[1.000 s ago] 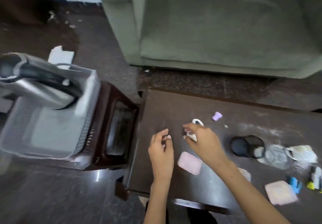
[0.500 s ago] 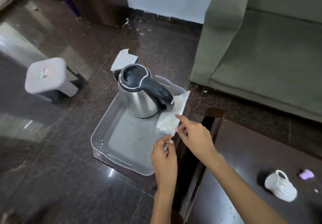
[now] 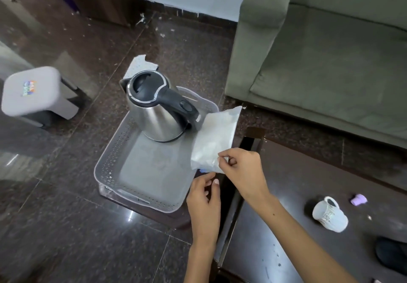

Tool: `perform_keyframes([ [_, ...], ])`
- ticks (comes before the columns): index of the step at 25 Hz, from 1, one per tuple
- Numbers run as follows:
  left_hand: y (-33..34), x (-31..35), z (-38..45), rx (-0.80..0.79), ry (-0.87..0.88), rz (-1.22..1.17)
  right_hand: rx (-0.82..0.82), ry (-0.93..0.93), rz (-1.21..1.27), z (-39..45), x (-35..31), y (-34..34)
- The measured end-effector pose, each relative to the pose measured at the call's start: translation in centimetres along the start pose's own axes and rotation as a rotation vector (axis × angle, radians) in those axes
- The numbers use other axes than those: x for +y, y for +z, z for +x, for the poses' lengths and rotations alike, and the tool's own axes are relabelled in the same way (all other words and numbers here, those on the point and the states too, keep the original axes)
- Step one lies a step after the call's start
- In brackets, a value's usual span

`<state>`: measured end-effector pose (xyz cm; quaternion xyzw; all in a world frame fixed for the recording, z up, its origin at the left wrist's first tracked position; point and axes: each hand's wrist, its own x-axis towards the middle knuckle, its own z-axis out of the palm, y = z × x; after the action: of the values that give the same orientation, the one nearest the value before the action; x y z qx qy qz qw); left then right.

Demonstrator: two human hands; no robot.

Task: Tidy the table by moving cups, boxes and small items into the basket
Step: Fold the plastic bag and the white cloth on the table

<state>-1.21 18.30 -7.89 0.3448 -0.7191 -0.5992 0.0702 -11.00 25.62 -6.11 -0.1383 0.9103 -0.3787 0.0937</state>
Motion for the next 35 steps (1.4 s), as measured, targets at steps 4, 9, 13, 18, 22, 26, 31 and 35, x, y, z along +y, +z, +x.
perform_keyframes([
  [4, 2.9, 0.5, -4.2, -0.031, 0.053, 0.086, 0.104, 0.052, 0.078, -4.4, 2.8, -4.5],
  [9, 7.0, -1.4, -10.6, -0.073, 0.024, 0.209, 0.054, 0.273, 0.163, -11.4, 8.2, -8.3],
  [13, 8.5, -3.1, -14.2, -0.078, -0.018, 0.231, -0.09, 0.37, 0.167, -14.8, 11.4, -9.4],
  [18, 9.4, -3.9, -16.5, -0.065, -0.021, 0.257, -0.16, 0.411, 0.273, -16.0, 12.8, -10.3],
  [22, 9.9, -4.3, -16.6, 0.006, -0.023, 0.278, -0.211, 0.448, 0.368, -16.2, 12.6, -10.2],
  [26, 10.0, -3.9, -16.3, 0.018, -0.062, 0.256, -0.182, 0.358, 0.431, -16.2, 12.9, -10.3],
  [31, 9.8, -3.1, -15.6, -0.022, -0.303, -0.074, -0.18, 0.091, 0.229, -17.8, 14.3, -11.0],
  [35, 9.5, -2.0, -15.3, -0.093, -0.546, -0.376, -0.207, -0.14, -0.139, -20.3, 15.0, -11.0],
])
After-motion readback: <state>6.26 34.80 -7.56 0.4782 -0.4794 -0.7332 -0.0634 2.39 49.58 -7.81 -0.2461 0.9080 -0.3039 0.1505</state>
